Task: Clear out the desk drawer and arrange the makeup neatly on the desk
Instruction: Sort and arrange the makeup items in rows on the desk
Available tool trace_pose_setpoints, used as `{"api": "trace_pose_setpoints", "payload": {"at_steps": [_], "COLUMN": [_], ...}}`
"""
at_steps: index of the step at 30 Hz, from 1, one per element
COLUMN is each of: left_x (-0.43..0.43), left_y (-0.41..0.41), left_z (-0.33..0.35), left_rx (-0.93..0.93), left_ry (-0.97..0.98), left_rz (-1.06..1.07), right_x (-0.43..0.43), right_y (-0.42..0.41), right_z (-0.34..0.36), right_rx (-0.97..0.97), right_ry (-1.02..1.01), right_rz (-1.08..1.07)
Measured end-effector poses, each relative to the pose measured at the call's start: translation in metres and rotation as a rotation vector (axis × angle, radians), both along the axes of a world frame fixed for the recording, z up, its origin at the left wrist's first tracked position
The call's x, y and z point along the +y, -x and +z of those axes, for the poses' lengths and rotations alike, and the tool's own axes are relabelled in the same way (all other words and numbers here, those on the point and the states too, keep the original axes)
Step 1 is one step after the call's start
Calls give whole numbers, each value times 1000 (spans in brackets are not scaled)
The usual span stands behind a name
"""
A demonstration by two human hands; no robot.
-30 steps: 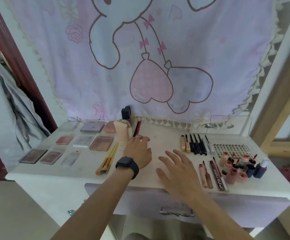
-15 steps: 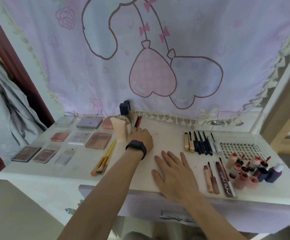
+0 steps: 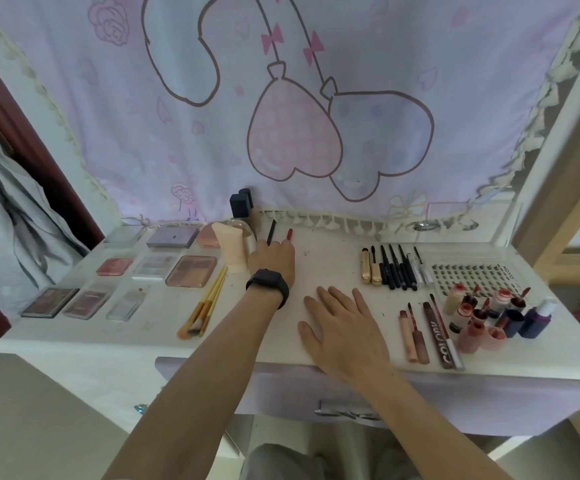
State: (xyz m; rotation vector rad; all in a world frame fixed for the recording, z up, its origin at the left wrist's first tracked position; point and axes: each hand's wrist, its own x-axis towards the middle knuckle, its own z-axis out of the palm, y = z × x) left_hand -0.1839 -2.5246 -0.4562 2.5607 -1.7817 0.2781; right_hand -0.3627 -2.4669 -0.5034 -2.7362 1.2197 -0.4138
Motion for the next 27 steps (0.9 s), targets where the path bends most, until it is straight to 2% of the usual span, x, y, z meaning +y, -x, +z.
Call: {"api": "trace_pose_setpoints", "payload": {"at_steps": [7,10,12,16,18,21,24,27], "left_x": [31,60,86,134,153,172,182,187], "left_y": [12,17,21,32,38,47,60,72], "left_z": [13,17,21,29,31,29,25,23], "left_rx": [184,295,344,362,330,233,176,223], "left_ry": [16,137,234,410,441,448,498,515], "left_rz": [53,3,-66,-241,-328,-444,-503,-578], "right_x": [1,6,14,33,38,45,60,74], "right_y": [1,4,7,20,32,53,69,82], "right_z": [-3,4,13,42,57,64,60,51], "right_rx": [-88,-288,-479,-920,-1051,-1094,-1056,-1157], "right_ry": [79,151,130,-157,-381,-648,-737,-789], "right_rz": [-11,-34,-64,-243,-299,-248,-227,-279]}}
